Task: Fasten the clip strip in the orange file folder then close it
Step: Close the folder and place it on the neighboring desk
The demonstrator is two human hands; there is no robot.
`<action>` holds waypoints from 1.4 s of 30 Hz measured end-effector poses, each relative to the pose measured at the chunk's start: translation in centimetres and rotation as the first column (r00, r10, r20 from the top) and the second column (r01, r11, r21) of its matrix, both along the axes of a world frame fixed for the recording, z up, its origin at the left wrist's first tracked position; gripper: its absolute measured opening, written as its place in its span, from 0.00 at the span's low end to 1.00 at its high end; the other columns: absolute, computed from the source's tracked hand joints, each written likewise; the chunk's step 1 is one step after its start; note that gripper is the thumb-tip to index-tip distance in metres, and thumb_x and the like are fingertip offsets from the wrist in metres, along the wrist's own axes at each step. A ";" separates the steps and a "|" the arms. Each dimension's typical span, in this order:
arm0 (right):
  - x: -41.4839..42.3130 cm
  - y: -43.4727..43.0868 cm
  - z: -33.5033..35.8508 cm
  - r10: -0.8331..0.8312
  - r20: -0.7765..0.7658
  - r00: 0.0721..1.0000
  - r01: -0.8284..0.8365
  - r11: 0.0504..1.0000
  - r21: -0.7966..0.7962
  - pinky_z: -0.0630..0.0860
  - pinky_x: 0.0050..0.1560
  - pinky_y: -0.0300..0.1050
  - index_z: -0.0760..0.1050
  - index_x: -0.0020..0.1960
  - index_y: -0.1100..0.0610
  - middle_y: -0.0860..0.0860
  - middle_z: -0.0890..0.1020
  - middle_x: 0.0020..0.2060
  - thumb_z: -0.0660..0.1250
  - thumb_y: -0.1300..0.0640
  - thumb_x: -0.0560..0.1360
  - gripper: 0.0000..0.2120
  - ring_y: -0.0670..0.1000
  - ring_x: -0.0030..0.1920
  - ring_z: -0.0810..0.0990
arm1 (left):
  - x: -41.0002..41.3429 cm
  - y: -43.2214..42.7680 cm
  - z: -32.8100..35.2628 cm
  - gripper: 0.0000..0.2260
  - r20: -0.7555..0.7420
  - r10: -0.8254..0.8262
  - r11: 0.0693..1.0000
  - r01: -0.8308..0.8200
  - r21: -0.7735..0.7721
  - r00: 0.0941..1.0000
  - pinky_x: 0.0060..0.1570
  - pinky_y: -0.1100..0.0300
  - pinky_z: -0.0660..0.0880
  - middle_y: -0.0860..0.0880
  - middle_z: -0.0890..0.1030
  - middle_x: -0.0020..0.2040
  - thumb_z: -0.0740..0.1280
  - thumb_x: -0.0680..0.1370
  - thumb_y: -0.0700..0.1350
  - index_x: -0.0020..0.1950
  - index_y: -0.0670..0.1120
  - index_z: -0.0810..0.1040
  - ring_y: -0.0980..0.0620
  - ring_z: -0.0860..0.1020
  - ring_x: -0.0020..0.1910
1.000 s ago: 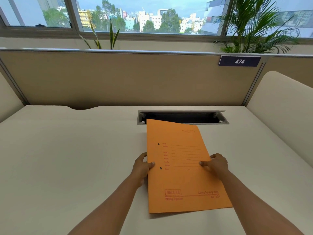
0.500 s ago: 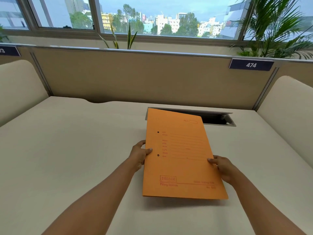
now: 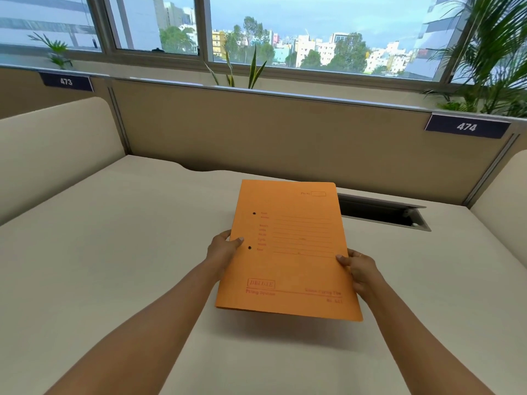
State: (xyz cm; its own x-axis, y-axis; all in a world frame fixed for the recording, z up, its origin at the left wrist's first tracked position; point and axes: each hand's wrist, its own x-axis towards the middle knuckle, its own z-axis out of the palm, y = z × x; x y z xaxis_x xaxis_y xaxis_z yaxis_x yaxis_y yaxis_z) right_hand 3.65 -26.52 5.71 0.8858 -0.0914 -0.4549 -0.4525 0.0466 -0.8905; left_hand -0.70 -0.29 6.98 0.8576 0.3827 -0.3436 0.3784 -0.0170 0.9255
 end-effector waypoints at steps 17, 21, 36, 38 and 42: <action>1.2 27.0 1.3 -0.082 0.030 0.996 0.077 0.987 0.144 0.75 0.56 0.57 0.72 0.60 0.65 0.62 0.78 0.58 0.61 0.69 0.75 0.13 0.59 0.49 0.77 | 0.4 24.1 0.4 0.23 -0.048 0.010 0.876 0.014 0.481 0.999 0.67 0.48 0.65 0.41 0.66 0.72 0.65 0.77 0.48 0.71 0.44 0.67 0.41 0.67 0.69; 1.9 33.8 1.2 -0.099 0.035 0.994 0.093 0.985 0.145 0.75 0.58 0.57 0.73 0.59 0.64 0.62 0.78 0.57 0.62 0.69 0.74 0.14 0.61 0.55 0.78 | 0.9 29.7 0.0 0.23 -0.091 -0.007 0.747 0.066 0.662 0.996 0.68 0.44 0.64 0.43 0.62 0.73 0.61 0.78 0.53 0.71 0.46 0.66 0.43 0.65 0.71; 2.7 53.1 -1.6 -0.088 0.011 0.996 0.087 0.994 0.068 0.76 0.49 0.52 0.76 0.53 0.62 0.57 0.79 0.44 0.60 0.70 0.74 0.12 0.57 0.44 0.78 | 1.3 42.9 -3.9 0.28 -0.365 -0.117 0.500 0.372 0.782 0.924 0.69 0.39 0.59 0.45 0.53 0.78 0.52 0.78 0.61 0.75 0.50 0.55 0.45 0.54 0.76; 3.1 54.5 -2.2 -0.078 0.006 0.997 0.077 0.994 0.077 0.77 0.50 0.52 0.76 0.51 0.60 0.57 0.78 0.44 0.60 0.70 0.73 0.11 0.56 0.44 0.77 | 1.6 44.2 -4.7 0.29 -0.383 -0.112 0.484 0.387 0.785 0.917 0.70 0.39 0.58 0.45 0.54 0.78 0.51 0.78 0.62 0.75 0.50 0.55 0.45 0.54 0.76; 3.8 56.6 -3.4 -0.054 -0.016 0.998 0.055 0.997 0.055 0.77 0.56 0.57 0.76 0.52 0.61 0.58 0.79 0.46 0.60 0.69 0.74 0.11 0.58 0.46 0.79 | 2.2 46.5 -5.9 0.30 -0.411 -0.085 0.438 0.404 0.803 0.908 0.71 0.38 0.56 0.46 0.54 0.78 0.49 0.78 0.63 0.76 0.51 0.52 0.45 0.54 0.76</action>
